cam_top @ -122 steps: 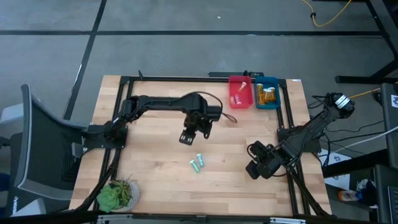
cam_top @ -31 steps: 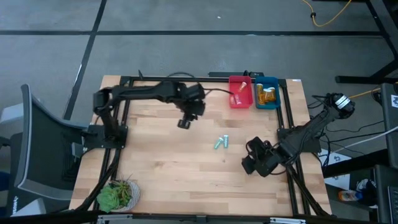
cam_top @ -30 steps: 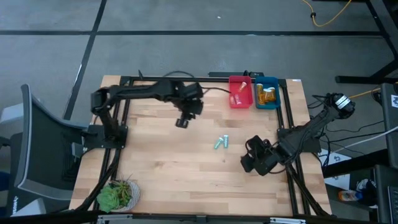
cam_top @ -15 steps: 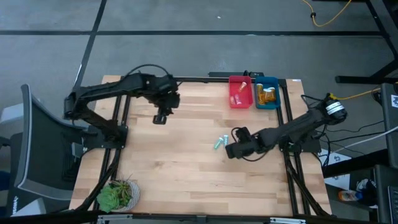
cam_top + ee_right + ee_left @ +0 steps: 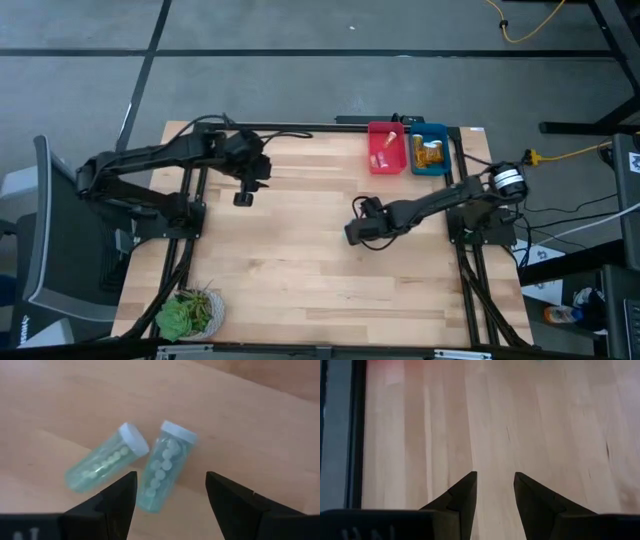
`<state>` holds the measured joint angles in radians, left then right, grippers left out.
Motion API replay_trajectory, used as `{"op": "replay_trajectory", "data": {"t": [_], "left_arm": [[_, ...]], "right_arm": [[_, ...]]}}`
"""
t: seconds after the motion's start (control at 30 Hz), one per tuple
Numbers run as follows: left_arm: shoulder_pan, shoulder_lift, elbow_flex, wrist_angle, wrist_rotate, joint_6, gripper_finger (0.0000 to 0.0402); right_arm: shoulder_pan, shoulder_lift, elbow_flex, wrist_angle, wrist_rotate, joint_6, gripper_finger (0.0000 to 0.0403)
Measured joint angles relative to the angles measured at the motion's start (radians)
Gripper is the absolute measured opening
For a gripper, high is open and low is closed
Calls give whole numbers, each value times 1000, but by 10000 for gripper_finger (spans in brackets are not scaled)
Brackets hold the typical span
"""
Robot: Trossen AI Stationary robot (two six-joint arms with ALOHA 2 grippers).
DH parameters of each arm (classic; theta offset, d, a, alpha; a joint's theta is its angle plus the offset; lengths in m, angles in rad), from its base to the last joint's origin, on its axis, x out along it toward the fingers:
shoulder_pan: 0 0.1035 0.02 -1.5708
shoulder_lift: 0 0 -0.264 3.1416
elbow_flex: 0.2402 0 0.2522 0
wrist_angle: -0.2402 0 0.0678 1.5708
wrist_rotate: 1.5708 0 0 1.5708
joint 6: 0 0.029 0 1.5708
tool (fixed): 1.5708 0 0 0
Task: Pick and place medicine bottles into bin by pill shape (circle, oval)
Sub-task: Put the blue tablet bottle into the red bin
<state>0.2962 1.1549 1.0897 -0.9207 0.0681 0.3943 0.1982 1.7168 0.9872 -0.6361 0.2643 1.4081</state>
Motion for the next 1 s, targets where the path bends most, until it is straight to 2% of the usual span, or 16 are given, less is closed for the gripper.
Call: {"op": "replay_trajectory", "data": {"t": [0.23, 0.4, 0.53, 1.0], "left_arm": [[0, -14, -15, 25, 0, -1, 124], [0, -13, -15, 44, 0, 21, 124], [0, -17, -15, 43, 0, 30, 124], [0, -17, -15, 43, 0, 6, 124]], "right_arm": [[-32, 53, 8, -7, -10, -4, 239], [-45, 74, 8, -44, 56, -70, 239], [-59, 82, 8, -54, 58, -123, 233], [-75, 82, 11, -51, 50, -237, 125]]}}
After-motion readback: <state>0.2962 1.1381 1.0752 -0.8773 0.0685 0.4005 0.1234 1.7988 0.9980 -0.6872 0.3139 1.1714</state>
